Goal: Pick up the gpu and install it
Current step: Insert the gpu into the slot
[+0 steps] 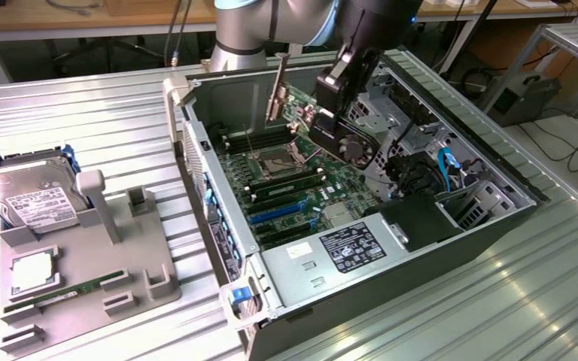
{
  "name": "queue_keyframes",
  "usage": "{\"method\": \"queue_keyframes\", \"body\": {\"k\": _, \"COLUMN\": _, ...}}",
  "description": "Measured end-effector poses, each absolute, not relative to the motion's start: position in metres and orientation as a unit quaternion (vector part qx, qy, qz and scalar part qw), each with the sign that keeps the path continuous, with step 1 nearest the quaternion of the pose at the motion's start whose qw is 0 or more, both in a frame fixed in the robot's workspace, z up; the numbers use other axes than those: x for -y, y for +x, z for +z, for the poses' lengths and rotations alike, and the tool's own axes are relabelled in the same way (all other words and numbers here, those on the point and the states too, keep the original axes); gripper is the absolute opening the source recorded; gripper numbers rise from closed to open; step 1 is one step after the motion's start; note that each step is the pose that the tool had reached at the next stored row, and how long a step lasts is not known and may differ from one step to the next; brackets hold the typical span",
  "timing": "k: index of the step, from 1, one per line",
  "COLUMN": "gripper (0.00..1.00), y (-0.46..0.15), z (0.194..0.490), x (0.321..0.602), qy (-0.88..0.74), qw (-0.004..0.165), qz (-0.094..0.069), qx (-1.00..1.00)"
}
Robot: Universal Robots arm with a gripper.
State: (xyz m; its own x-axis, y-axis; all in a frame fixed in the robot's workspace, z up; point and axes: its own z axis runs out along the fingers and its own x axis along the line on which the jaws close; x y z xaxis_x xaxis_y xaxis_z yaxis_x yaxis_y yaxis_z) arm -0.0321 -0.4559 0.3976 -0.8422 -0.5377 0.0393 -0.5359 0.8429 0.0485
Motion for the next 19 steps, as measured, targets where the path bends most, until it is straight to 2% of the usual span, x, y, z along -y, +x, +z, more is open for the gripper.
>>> {"method": "queue_keyframes", "body": {"k": 19, "gripper": 0.26, "y": -0.0321, "z": 0.3915, "x": 0.4559, "qy": 0.458, "qw": 0.021, "qz": -0.01, "qx": 0.889}}
